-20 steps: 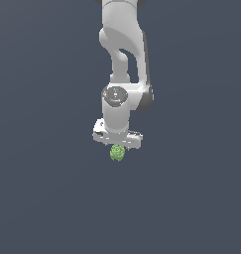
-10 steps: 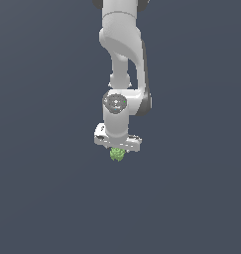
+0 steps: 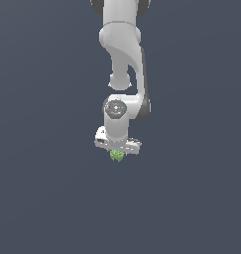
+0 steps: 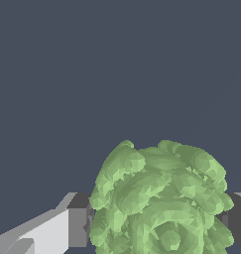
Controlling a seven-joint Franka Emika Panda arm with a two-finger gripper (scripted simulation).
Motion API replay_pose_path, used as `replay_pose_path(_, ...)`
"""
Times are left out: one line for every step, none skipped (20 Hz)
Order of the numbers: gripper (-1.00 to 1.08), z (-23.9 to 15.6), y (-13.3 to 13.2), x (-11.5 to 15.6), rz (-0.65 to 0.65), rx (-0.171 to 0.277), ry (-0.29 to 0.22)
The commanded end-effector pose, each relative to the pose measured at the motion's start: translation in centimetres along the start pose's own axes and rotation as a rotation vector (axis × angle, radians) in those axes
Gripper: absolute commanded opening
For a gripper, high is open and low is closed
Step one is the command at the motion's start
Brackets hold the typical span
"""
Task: Pick up the object and move it to a goal position.
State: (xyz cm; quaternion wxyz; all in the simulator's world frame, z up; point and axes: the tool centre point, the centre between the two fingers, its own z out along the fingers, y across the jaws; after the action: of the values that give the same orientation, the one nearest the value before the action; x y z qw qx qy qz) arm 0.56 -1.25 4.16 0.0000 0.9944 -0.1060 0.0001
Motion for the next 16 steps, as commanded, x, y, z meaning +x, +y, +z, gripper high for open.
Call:
replay_pose_path(-1.0,0.1,0.0,0.0,0.0,0.0,0.0)
replay_pose_path(-1.0,0.1,0.0,0.0,0.0,0.0,0.0)
replay_pose_path(-1.0,0.1,0.0,0.0,0.0,0.0,0.0)
replay_pose_path(-1.0,0.1,0.0,0.0,0.0,0.0,0.0)
replay_pose_path(-1.0,0.1,0.0,0.0,0.0,0.0,0.0)
replay_pose_path(-1.0,0.1,0.0,0.0,0.0,0.0,0.0)
replay_pose_path(-1.0,0.1,0.0,0.0,0.0,0.0,0.0)
replay_pose_path(-1.0,0.0,0.0,0.0,0.0,0.0,0.001)
replay_pose_path(-1.0,0.0,0.0,0.0,0.0,0.0,0.001)
replay_pose_path(-1.0,-0.1,-0.1,0.0,0.0,0.0,0.001)
replay_pose_path(-1.0,-0.1,-0.2,-0.1,0.0,0.0,0.001)
replay_pose_path(-1.0,-0.2,-0.3,-0.3,0.0,0.0,0.001)
replay_pose_path(-1.0,-0.4,-0.5,-0.4,0.0,0.0,0.001)
replay_pose_path(-1.0,-0.6,-0.7,-0.6,0.0,0.0,0.001)
replay_pose_path(-1.0,-0.8,-0.9,-0.9,0.0,0.0,0.001)
replay_pose_path(-1.0,-1.0,-1.2,-1.1,0.0,0.0,0.001)
